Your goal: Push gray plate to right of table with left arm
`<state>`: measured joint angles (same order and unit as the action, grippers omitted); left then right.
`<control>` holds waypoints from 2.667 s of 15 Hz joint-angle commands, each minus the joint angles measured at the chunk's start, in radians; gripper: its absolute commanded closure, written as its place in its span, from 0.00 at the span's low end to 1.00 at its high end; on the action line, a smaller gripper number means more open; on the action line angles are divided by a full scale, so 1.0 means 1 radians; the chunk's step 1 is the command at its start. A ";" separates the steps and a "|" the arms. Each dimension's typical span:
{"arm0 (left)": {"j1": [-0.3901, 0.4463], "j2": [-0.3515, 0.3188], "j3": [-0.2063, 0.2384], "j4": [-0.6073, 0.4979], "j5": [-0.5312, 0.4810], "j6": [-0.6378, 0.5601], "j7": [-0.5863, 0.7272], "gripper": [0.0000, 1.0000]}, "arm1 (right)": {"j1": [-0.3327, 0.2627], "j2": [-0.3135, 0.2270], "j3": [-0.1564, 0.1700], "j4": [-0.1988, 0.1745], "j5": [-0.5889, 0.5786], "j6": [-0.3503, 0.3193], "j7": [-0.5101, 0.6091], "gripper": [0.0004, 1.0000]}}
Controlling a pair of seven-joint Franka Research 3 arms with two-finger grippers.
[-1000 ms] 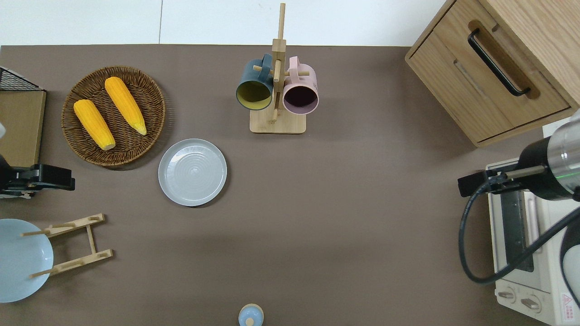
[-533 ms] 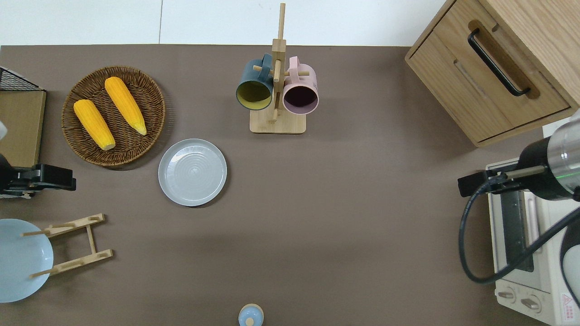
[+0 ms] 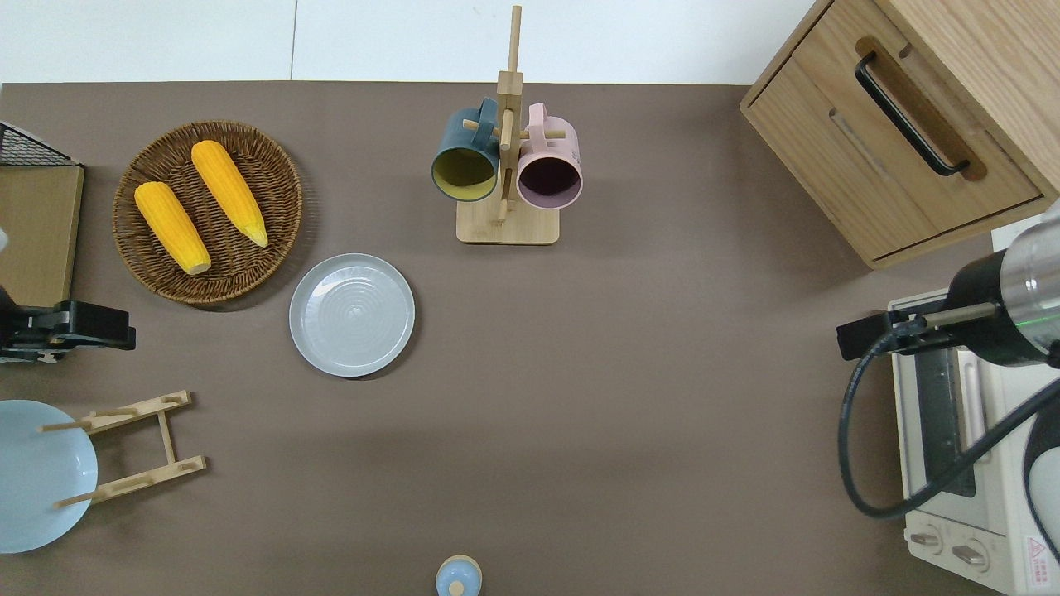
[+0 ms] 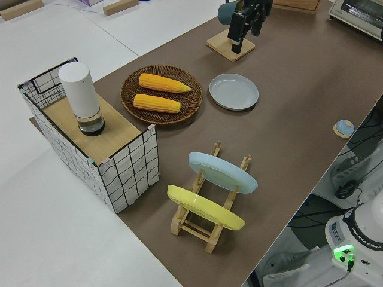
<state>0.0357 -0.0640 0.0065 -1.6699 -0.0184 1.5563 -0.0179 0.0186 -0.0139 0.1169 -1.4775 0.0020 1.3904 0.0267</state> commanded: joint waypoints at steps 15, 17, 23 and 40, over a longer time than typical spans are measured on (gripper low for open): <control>-0.005 -0.007 -0.008 -0.201 -0.057 0.122 -0.158 0.00 | -0.020 -0.003 0.015 0.008 0.010 -0.014 0.002 0.02; -0.004 -0.014 -0.008 -0.243 -0.080 0.163 -0.158 0.00 | -0.020 -0.003 0.013 0.008 0.010 -0.014 0.002 0.02; -0.008 -0.023 -0.011 -0.372 -0.083 0.307 -0.191 0.00 | -0.020 -0.003 0.013 0.008 0.010 -0.014 0.002 0.02; -0.076 0.058 -0.026 -0.585 -0.149 0.695 -0.309 0.00 | -0.020 -0.003 0.013 0.008 0.010 -0.014 0.002 0.02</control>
<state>-0.0249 -0.0101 -0.0301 -2.1945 -0.1172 2.1418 -0.3099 0.0186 -0.0139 0.1170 -1.4775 0.0020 1.3904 0.0267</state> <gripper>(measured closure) 0.000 0.013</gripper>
